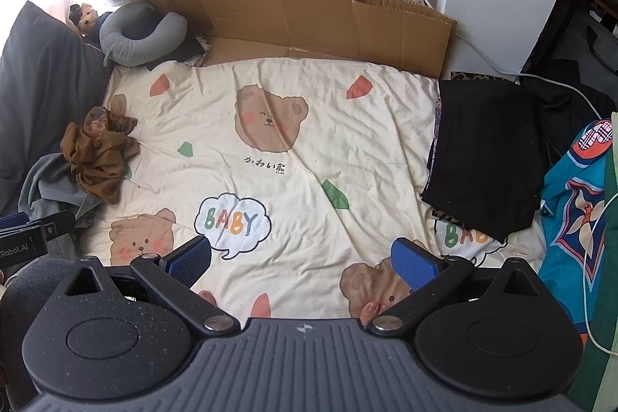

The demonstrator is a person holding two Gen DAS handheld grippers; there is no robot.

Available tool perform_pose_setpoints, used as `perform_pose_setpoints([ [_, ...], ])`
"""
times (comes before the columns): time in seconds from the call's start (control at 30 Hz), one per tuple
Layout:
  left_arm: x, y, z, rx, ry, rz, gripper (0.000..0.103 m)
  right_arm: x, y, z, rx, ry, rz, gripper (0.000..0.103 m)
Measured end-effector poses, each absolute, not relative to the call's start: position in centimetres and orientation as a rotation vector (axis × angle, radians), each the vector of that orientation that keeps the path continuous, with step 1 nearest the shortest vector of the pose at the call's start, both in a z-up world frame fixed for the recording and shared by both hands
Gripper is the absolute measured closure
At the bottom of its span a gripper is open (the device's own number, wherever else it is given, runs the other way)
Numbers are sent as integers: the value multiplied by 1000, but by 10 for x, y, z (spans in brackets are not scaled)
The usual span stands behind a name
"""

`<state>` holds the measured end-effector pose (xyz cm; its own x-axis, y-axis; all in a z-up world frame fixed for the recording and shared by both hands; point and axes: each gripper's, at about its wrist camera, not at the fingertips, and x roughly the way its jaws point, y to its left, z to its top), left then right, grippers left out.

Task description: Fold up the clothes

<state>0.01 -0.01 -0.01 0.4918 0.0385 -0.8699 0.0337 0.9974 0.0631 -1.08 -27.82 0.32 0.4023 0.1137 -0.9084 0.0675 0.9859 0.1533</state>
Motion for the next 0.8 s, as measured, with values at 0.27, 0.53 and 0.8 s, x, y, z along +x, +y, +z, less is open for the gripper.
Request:
perform_pose_setpoints([
  [0.27, 0, -2, 0, 80, 1052, 0, 12, -11, -278, 3, 176, 1157, 29, 1],
  [0.53, 1, -2, -1, 72, 1053, -6, 12, -14, -278, 5, 170, 1152, 26, 1],
  [0.8, 1, -2, 0, 71, 1053, -7, 12, -11, -280, 3, 174, 1151, 30, 1],
])
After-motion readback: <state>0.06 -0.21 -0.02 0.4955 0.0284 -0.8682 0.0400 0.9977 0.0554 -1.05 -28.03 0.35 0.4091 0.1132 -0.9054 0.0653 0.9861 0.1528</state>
